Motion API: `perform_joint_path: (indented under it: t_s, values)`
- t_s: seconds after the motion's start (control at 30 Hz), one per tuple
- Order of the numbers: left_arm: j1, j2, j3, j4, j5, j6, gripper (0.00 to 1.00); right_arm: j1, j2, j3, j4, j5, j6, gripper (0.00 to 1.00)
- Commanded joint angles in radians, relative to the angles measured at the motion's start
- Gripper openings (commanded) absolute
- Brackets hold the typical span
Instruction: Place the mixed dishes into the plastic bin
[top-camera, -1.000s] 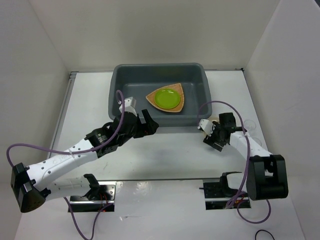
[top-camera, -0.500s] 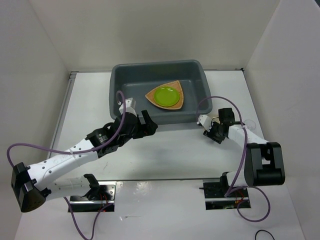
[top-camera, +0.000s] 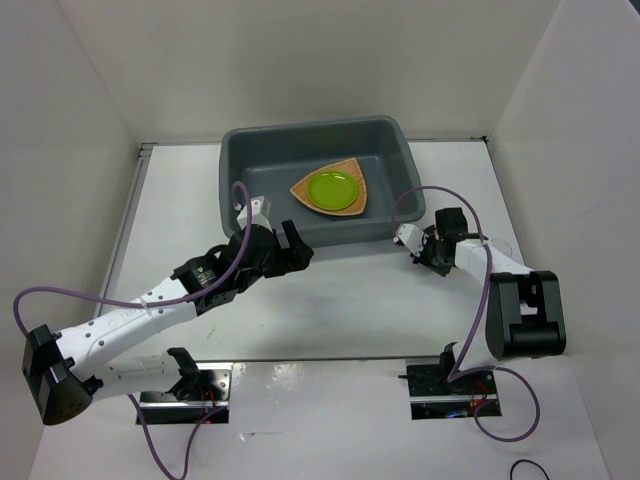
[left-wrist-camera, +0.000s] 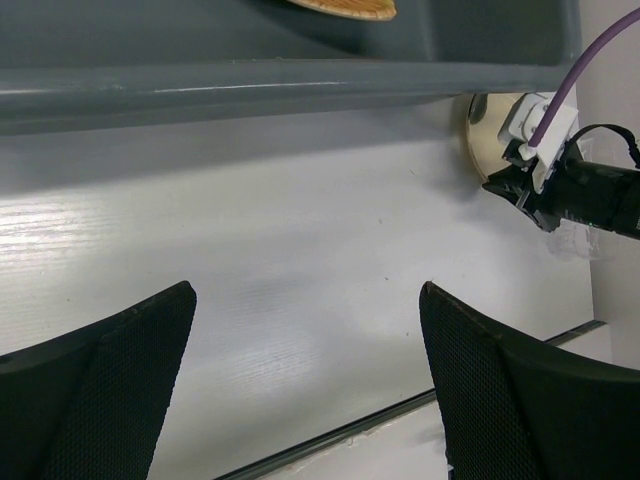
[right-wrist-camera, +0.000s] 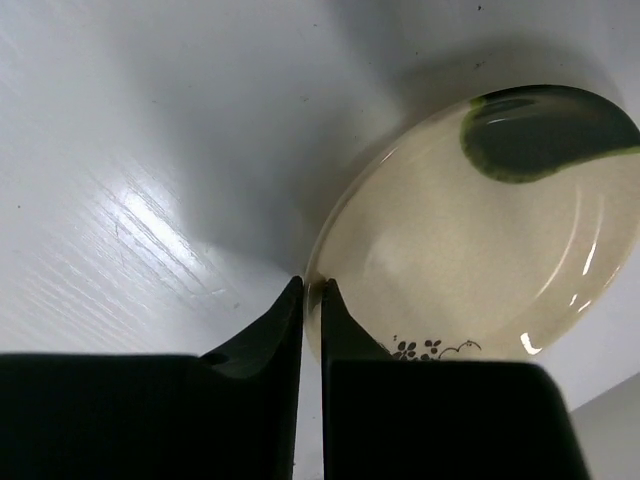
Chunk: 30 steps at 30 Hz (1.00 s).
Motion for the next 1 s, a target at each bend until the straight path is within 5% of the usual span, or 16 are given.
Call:
perform_joint_path:
  t_s: [0.0, 0.2, 0.4, 0.7, 0.97]
  values:
    - [0.003, -0.028, -0.006, 0.021, -0.019, -0.001, 0.99, -0.006, 0.014, 0.013, -0.148, -0.005, 0.039, 0.06]
    - [0.003, -0.071, -0.016, 0.021, -0.029, -0.001, 0.99, 0.004, -0.303, 0.049, -0.273, -0.039, 0.030, 0.00]
    - [0.012, -0.092, -0.026, 0.021, -0.029, -0.001, 0.99, 0.199, -0.638, 0.132, -0.339, 0.114, 0.125, 0.00]
    - [0.021, -0.101, -0.026, 0.021, -0.029, -0.001, 0.99, 0.213, -0.724, 0.344, -0.449, 0.190, 0.183, 0.00]
    - [0.043, -0.060, -0.017, -0.012, -0.009, 0.008, 0.99, 0.213, -0.543, 0.601, -0.437, 0.167, 0.192, 0.00]
